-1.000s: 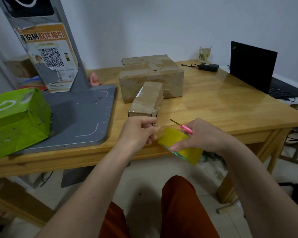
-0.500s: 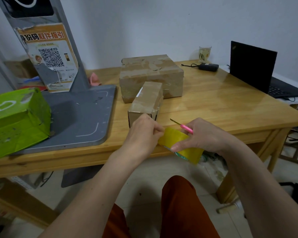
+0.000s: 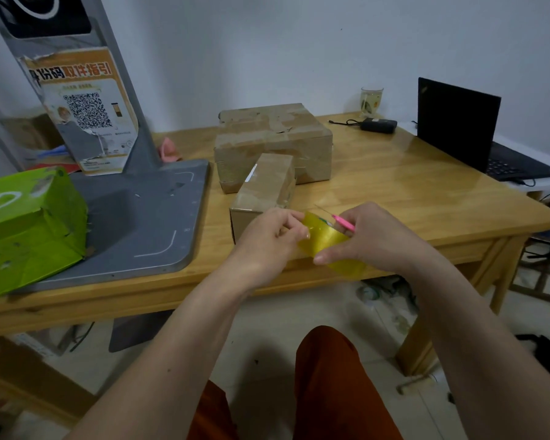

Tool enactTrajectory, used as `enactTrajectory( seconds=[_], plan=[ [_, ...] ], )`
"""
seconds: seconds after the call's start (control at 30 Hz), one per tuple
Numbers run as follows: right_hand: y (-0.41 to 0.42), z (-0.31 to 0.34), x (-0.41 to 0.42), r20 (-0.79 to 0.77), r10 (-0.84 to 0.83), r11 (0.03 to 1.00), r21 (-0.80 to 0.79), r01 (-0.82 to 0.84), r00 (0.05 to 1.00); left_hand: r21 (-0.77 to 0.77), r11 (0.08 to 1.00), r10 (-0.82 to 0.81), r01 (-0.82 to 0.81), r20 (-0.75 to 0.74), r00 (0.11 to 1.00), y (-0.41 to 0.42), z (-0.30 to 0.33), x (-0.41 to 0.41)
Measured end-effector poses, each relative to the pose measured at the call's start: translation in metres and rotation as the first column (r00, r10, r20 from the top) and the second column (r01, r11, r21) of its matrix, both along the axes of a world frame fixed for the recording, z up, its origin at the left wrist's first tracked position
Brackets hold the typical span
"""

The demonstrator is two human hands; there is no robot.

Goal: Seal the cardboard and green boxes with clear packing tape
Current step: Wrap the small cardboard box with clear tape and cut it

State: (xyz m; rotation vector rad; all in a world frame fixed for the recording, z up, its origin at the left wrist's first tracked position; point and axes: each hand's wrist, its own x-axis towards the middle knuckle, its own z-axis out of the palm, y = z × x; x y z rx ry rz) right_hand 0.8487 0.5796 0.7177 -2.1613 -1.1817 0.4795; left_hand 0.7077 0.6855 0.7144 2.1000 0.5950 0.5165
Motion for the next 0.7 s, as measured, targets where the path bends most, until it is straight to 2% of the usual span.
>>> enactTrajectory(
  seconds=[0.13, 0.3, 0.43, 0.7],
  plan=[
    [0.019, -0.008, 0.007, 0.057, -0.173, 0.981, 0.093, 0.168, 0.983, -0.009, 1.000, -0.021, 0.021, 0.003, 1.000, -0.003, -0.002, 0.001],
    [0.035, -0.009, 0.005, 0.076, -0.178, 0.978, 0.128, 0.168, 0.981, -0.247, 0.969, -0.005, 0.032, 0.109, 0.994, 0.015, -0.009, 0.004],
    [0.044, -0.018, 0.003, 0.120, -0.147, 0.988, 0.064, 0.140, 0.982, -0.183, 0.983, 0.042, -0.031, 0.057, 0.998, 0.025, -0.025, 0.010],
    [0.056, -0.016, -0.001, 0.122, -0.109, 0.993, 0.050, 0.103, 0.987, 0.083, 0.979, 0.187, -0.188, 0.016, 0.982, 0.054, -0.050, 0.013]
  ],
)
